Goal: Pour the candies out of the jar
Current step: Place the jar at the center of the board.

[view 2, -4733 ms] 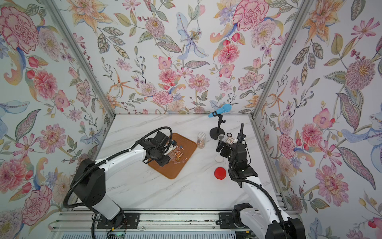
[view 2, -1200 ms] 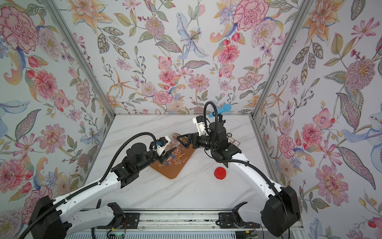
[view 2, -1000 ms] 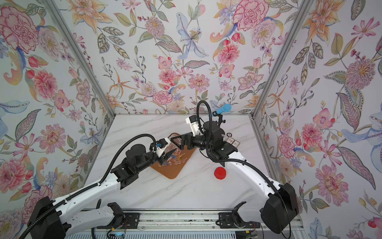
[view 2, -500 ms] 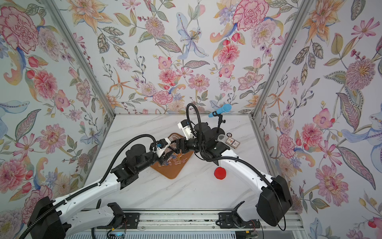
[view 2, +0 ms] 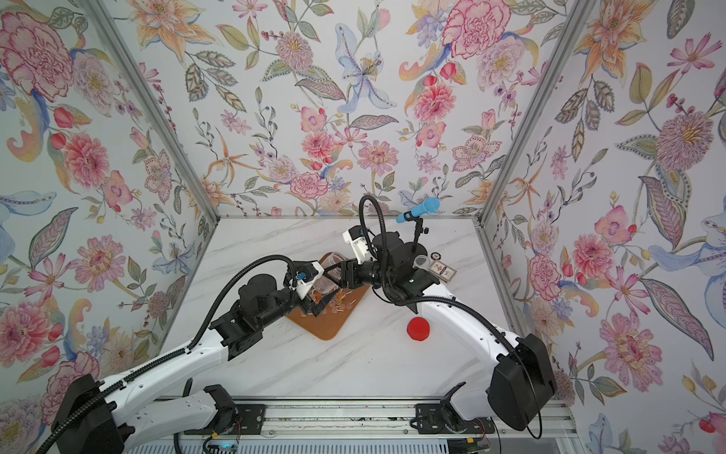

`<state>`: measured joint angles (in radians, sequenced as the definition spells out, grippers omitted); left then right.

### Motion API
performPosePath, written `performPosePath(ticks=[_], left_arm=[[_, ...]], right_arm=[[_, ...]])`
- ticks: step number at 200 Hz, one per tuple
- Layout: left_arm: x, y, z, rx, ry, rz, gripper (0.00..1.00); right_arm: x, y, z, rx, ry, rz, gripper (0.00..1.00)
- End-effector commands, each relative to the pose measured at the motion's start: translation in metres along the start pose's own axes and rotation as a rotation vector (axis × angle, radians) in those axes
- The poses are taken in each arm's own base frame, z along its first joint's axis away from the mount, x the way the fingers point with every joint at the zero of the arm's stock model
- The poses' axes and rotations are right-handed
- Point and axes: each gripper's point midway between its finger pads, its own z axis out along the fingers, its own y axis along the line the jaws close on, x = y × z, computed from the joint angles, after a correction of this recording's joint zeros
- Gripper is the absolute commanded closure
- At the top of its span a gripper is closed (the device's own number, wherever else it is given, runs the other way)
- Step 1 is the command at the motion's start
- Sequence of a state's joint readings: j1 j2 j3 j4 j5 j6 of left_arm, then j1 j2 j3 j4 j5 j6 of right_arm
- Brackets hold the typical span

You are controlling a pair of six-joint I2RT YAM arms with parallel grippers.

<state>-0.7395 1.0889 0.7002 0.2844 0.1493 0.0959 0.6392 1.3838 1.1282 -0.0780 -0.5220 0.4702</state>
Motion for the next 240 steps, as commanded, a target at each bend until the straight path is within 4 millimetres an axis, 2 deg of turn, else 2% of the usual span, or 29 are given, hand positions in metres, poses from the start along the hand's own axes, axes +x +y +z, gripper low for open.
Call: performPosePath(ticks=[1,29,46,62,80,96,128,150,187,240], left_arm=[[0.009,0.012,-0.01,-0.077,0.018,-0.034,0.01],[0.024,0.037,-0.022,-0.245,0.032,-0.108,0.01],[0.037,0.054,-0.031,-0.368,0.052,-0.159,0.01],[0.047,0.066,-0.037,-0.456,0.064,-0.203,0.01],[0.053,0.072,-0.041,-0.504,0.052,-0.249,0.01],[0.054,0.074,-0.043,-0.522,0.032,-0.279,0.01],[0.055,0.076,-0.041,-0.538,0.014,-0.315,0.01],[0.058,0.076,-0.038,-0.538,0.026,-0.326,0.01],[0.062,0.075,-0.041,-0.538,0.023,-0.335,0.01],[0.064,0.075,-0.043,-0.547,0.02,-0.335,0.01]], right_arm=[[-0.011,-0.029,-0.021,0.12,-0.071,-0.003,0.54],[-0.009,-0.082,-0.051,0.322,-0.113,0.041,0.54],[-0.002,-0.121,-0.08,0.516,-0.134,0.086,0.55],[0.008,-0.151,-0.108,0.699,-0.141,0.107,0.55],[0.022,-0.176,-0.138,0.874,-0.148,0.129,0.55],[0.037,-0.191,-0.156,0.956,-0.155,0.164,0.55],[0.064,-0.219,-0.178,1.068,-0.154,0.234,0.54],[0.081,-0.245,-0.193,1.143,-0.15,0.286,0.5],[0.101,-0.283,-0.212,1.192,-0.178,0.392,0.49],[0.111,-0.308,-0.205,1.197,-0.172,0.437,0.48]])
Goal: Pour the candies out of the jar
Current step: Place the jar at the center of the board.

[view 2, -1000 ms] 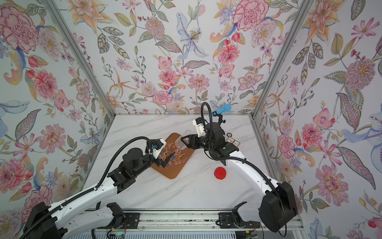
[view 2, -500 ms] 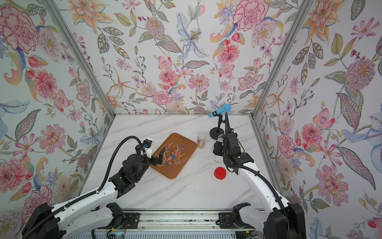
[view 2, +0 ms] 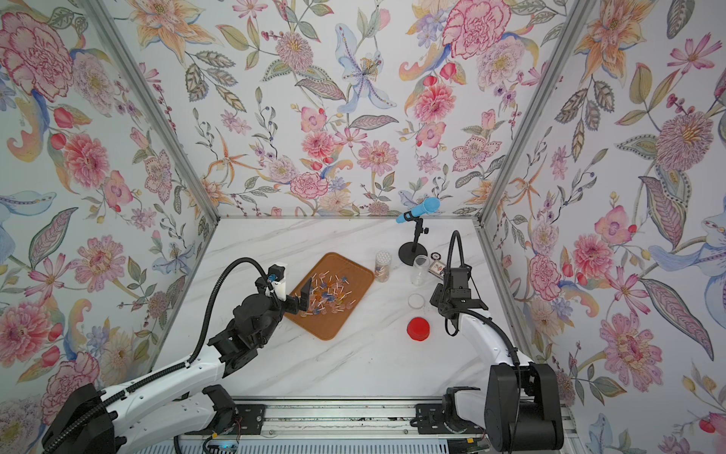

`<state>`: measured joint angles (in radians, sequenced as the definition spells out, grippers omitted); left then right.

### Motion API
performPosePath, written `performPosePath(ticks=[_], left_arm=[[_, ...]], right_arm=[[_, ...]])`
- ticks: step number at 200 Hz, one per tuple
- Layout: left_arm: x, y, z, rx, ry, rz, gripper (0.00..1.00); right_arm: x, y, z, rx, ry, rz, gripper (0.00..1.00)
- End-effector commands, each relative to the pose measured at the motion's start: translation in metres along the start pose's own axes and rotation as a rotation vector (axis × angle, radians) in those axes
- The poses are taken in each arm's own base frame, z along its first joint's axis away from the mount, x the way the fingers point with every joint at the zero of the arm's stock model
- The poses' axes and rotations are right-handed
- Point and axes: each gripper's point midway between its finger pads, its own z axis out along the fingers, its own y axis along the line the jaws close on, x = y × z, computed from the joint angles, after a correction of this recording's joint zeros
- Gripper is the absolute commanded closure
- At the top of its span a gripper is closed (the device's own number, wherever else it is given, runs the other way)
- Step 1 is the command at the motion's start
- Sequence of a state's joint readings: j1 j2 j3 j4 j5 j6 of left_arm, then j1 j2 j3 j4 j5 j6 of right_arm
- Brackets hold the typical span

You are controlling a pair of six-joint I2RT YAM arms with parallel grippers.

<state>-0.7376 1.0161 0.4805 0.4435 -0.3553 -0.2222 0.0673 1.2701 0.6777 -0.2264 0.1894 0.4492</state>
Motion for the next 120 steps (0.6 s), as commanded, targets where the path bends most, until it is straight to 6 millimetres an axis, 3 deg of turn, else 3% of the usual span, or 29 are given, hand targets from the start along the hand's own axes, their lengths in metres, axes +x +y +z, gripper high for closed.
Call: performPosePath(ticks=[1,45,68,96,120], left_arm=[[-0.006,0.009,-0.001,-0.035,-0.031,-0.03,0.01],[-0.006,0.006,0.001,-0.024,-0.028,-0.022,0.01],[-0.005,0.006,0.002,-0.027,-0.029,-0.018,0.01],[-0.001,0.009,0.004,-0.039,-0.018,-0.025,0.01],[0.006,0.021,0.005,-0.072,-0.004,-0.069,0.01]], right_arm=[[-0.007,0.006,0.008,-0.023,-0.026,0.03,0.48],[-0.002,0.009,0.019,-0.018,-0.003,0.026,0.43],[-0.001,0.01,0.018,-0.015,0.003,0.016,0.25],[-0.014,0.016,-0.003,-0.031,-0.035,-0.025,0.01],[-0.034,0.023,-0.034,-0.045,-0.098,-0.07,0.0]])
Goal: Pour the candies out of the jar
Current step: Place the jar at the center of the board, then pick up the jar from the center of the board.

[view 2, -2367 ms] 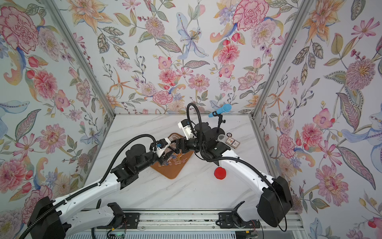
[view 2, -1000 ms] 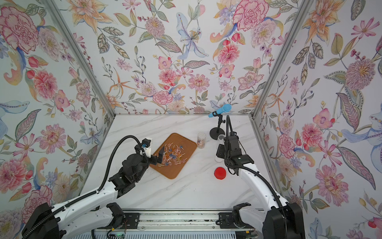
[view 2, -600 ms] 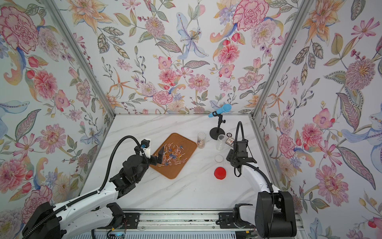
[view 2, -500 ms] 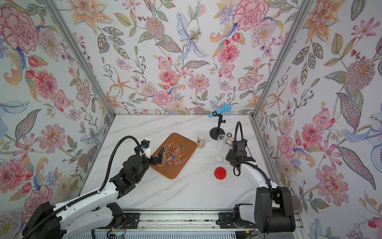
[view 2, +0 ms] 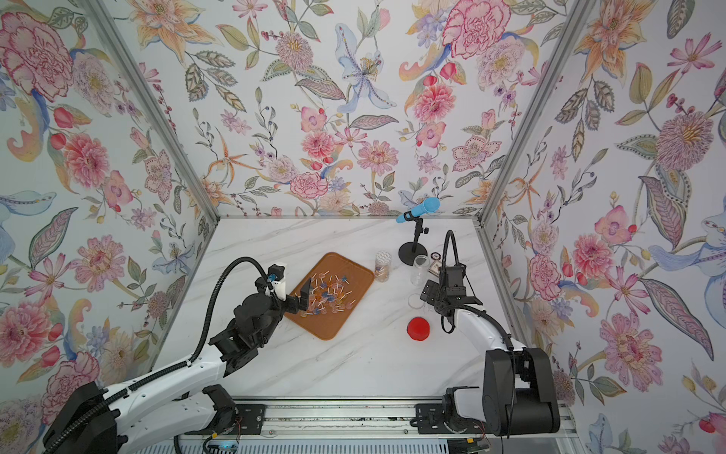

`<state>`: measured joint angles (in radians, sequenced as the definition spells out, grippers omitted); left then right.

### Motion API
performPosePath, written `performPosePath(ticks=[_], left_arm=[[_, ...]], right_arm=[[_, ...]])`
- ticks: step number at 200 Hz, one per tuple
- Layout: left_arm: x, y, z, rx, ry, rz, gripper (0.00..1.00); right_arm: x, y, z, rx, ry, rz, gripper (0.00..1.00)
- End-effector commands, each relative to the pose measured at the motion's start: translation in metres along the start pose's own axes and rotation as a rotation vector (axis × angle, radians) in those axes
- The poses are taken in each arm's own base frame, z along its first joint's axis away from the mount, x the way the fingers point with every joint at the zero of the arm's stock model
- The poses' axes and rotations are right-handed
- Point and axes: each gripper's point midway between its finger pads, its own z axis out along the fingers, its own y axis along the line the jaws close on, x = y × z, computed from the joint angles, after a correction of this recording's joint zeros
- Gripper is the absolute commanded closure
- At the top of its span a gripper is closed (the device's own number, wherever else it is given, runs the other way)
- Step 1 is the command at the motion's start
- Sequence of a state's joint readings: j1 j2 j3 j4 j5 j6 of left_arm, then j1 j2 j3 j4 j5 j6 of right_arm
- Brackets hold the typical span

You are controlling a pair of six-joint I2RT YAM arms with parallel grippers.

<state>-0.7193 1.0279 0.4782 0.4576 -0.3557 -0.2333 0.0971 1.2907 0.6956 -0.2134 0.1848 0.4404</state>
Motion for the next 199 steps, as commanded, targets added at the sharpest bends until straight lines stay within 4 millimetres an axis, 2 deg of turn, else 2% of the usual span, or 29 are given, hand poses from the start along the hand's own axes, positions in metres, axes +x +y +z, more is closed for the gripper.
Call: performPosePath(ticks=[1,22,41,63,76,99,132,163,184,199], left_arm=[[0.004,0.016,0.002,-0.055,-0.005,-0.058,0.01],[0.007,0.028,0.003,-0.056,-0.021,-0.121,0.01],[0.011,0.039,0.003,-0.063,-0.031,-0.174,0.01],[0.017,0.052,0.004,-0.083,-0.027,-0.216,0.01],[0.02,0.057,0.003,-0.089,-0.022,-0.234,0.01],[0.026,0.062,0.001,-0.091,-0.009,-0.253,0.01],[0.034,0.068,-0.005,-0.107,0.016,-0.256,0.01],[0.034,0.072,-0.01,-0.121,0.022,-0.264,0.01],[0.034,0.076,-0.011,-0.144,0.033,-0.262,0.01],[0.032,0.077,-0.012,-0.146,0.032,-0.256,0.01]], right_arm=[[-0.034,0.01,-0.037,-0.019,-0.099,-0.042,0.0],[-0.052,0.028,-0.068,-0.073,-0.169,-0.073,0.0],[-0.066,0.055,-0.091,-0.154,-0.216,-0.098,0.0],[-0.072,0.097,-0.105,-0.244,-0.22,-0.166,0.01],[-0.072,0.126,-0.104,-0.284,-0.194,-0.224,0.01],[-0.067,0.167,-0.089,-0.336,-0.129,-0.287,0.03],[-0.065,0.202,-0.053,-0.342,-0.057,-0.327,0.07],[-0.064,0.222,-0.017,-0.318,-0.011,-0.352,0.1],[-0.057,0.234,0.004,-0.322,0.03,-0.367,0.14],[-0.055,0.235,0.018,-0.285,0.046,-0.379,0.16]])
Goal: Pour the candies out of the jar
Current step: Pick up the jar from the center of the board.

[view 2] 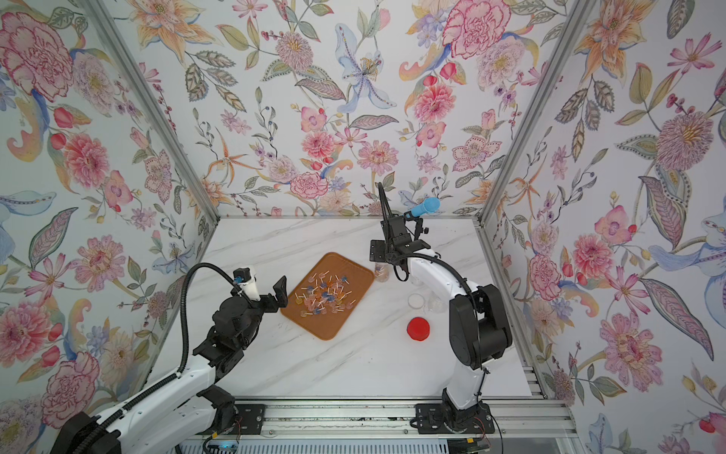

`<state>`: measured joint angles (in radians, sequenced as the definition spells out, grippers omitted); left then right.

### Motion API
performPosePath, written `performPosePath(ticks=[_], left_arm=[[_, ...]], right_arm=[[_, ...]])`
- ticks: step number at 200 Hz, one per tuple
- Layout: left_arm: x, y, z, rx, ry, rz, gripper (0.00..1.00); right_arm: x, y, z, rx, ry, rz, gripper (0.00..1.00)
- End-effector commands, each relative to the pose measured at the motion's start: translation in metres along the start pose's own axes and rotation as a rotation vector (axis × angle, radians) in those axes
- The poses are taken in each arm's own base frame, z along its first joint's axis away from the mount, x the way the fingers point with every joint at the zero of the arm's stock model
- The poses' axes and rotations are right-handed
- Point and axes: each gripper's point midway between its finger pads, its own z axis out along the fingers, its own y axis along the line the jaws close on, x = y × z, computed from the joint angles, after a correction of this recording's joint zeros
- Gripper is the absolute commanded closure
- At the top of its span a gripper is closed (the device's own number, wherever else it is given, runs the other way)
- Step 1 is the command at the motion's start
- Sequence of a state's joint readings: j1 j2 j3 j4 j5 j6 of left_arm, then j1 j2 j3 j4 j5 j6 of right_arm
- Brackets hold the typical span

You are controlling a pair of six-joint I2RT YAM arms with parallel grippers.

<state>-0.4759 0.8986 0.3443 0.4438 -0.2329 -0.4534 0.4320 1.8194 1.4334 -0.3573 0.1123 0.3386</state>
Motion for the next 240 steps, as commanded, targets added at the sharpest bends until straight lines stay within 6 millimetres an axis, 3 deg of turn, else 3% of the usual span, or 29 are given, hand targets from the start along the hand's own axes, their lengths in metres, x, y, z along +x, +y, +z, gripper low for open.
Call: performPosePath(ticks=[1,48,66,107,144,187,240], left_arm=[[0.0,0.007,-0.001,-0.027,0.012,-0.002,0.01],[-0.008,0.003,-0.001,-0.011,0.001,0.012,0.01],[-0.008,0.003,0.0,-0.013,0.006,0.022,0.01],[-0.001,-0.002,0.002,0.02,0.025,0.02,0.01],[0.003,-0.011,0.003,0.102,0.02,-0.01,0.01],[-0.003,-0.025,0.012,0.209,0.008,-0.037,0.01],[-0.029,-0.082,0.012,0.511,-0.061,0.021,0.01]], right_arm=[[0.002,0.003,0.012,0.019,0.039,-0.03,0.16],[0.011,-0.004,0.032,0.099,0.077,-0.07,0.22],[0.014,-0.001,0.033,0.096,0.082,-0.074,0.28],[0.029,0.003,0.03,0.109,0.098,-0.084,0.29],[0.025,0.002,0.028,0.113,0.089,-0.087,0.47],[0.003,0.013,-0.003,0.043,0.035,-0.114,0.56],[0.0,0.067,-0.069,-0.34,0.071,-0.102,0.59]])
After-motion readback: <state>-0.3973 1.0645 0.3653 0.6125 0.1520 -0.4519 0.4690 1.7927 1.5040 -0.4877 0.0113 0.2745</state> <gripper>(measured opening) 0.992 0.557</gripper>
